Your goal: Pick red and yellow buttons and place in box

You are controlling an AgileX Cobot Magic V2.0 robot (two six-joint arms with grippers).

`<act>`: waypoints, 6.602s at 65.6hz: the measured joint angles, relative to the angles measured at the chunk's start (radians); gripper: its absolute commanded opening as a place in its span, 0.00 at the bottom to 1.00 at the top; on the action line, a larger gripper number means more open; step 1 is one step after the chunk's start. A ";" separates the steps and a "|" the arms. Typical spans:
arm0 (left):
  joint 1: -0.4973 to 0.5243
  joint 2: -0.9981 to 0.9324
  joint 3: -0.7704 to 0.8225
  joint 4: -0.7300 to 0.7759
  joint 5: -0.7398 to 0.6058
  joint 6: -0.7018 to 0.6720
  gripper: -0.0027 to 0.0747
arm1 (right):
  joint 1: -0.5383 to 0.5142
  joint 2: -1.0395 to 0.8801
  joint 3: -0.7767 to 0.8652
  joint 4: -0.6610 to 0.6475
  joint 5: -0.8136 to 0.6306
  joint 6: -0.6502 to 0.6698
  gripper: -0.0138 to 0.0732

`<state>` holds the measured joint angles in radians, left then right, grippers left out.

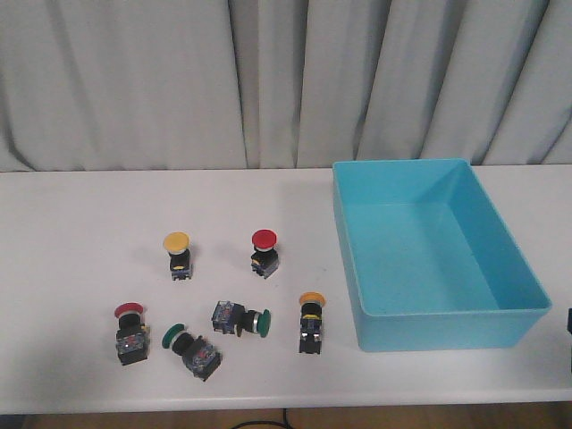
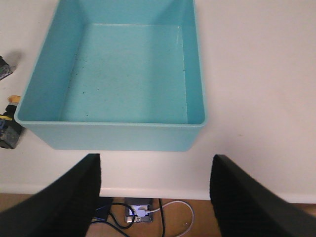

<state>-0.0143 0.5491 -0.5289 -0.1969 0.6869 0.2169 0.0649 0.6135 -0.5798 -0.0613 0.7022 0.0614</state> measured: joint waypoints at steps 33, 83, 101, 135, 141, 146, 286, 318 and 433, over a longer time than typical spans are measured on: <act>-0.112 0.337 -0.054 -0.326 -0.039 0.403 0.72 | 0.000 0.000 0.000 0.000 0.000 0.000 0.68; -0.407 1.238 -0.759 -0.062 -0.069 0.241 0.72 | 0.000 0.000 0.000 0.003 0.000 0.001 0.68; -0.413 1.512 -1.042 -0.061 -0.008 0.198 0.72 | 0.000 0.000 0.000 0.003 0.000 0.001 0.68; -0.413 1.729 -1.250 -0.182 0.025 0.268 0.72 | 0.000 0.000 0.000 0.003 0.000 0.001 0.68; -0.413 1.742 -1.251 -0.183 0.024 0.281 0.71 | 0.000 0.000 0.000 0.003 0.000 0.001 0.68; -0.413 1.747 -1.251 -0.183 0.024 0.285 0.67 | 0.000 0.000 0.000 0.003 0.000 0.001 0.68; -0.321 0.614 -0.256 -0.964 0.068 0.998 0.25 | 0.000 0.000 0.000 0.004 0.005 0.001 0.68; -0.321 0.617 -0.256 -1.050 0.086 1.283 0.25 | 0.000 0.164 -0.103 0.374 0.096 -0.498 0.80; -0.321 0.617 -0.256 -1.050 0.086 1.286 0.25 | 0.500 1.130 -0.886 0.855 0.516 -1.431 0.64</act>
<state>-0.3350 1.1656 -0.7853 -1.2473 0.7733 1.5025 0.5646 1.7433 -1.4658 0.7942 1.2179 -1.3698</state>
